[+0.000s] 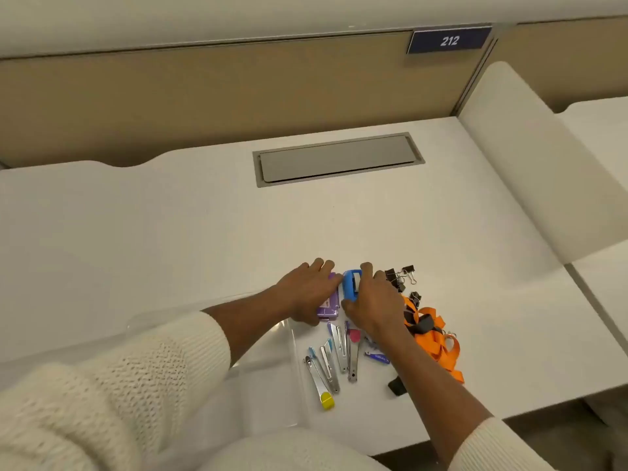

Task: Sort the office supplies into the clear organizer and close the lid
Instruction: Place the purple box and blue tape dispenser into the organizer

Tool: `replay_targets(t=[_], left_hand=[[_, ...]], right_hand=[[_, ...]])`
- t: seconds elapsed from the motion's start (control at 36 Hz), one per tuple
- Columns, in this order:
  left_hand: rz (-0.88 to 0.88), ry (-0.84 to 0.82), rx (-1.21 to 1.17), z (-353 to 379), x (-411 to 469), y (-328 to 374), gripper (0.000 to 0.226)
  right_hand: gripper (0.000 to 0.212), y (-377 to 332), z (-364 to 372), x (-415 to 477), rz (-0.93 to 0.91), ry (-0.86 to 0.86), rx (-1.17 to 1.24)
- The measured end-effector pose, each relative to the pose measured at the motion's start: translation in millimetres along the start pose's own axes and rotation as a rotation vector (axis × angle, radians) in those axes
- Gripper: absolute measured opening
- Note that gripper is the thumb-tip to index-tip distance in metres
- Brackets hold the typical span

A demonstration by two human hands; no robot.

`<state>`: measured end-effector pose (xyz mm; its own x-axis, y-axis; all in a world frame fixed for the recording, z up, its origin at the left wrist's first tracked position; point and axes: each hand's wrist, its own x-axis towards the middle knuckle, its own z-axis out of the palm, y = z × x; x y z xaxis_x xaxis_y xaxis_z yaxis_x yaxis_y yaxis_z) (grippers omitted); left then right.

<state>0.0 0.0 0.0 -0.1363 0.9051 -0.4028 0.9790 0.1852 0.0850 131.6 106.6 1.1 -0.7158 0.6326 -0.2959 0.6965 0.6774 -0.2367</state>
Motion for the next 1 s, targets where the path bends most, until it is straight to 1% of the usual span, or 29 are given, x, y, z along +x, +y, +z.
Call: replay_targets(t=[0.06,0.11,0.19,0.31,0.39,0.44,0.56,0.64,0.75,0.89,1.0], left_hand=[[-0.018,0.004,-0.036,-2,-1,-2,0.091],[-0.030,0.032,-0.008,-3,-4,-4,0.090],[-0.063,0.099,0.037,-8,-7,-9,0.095],[-0.150,0.219,0.000,-22,-25,-21,0.103],[-0.202,0.304,-0.066,-35,-51,-30,0.113],[-0.243,0.352,-0.142,-40,-75,-35,0.115],[-0.342,0.386,-0.344,-42,-130,-43,0.106],[-0.414,0.387,-0.432,-33,-171,-47,0.099],[-0.494,0.363,-0.494,-6,-212,-49,0.098],[-0.489,0.289,-0.486,18,-235,-47,0.084],[-0.472,0.262,-0.481,29,-233,-48,0.081]], right_hand=[[0.082,-2,-1,-1,0.021,0.010,0.017],[0.081,-3,-2,-3,0.041,0.020,0.026],[0.079,-4,-4,-2,0.071,0.044,0.101],[0.082,-6,-14,-2,0.113,0.124,0.180],[0.080,-13,-25,-3,0.102,0.174,0.247],[0.079,-19,-33,-5,0.070,0.190,0.298],[0.081,-38,-45,-16,0.001,0.188,0.352],[0.079,-55,-47,-28,-0.065,0.164,0.365],[0.069,-80,-39,-46,-0.122,0.108,0.364],[0.064,-107,-25,-66,-0.186,0.043,0.352],[0.062,-124,-12,-75,-0.198,0.004,0.327]])
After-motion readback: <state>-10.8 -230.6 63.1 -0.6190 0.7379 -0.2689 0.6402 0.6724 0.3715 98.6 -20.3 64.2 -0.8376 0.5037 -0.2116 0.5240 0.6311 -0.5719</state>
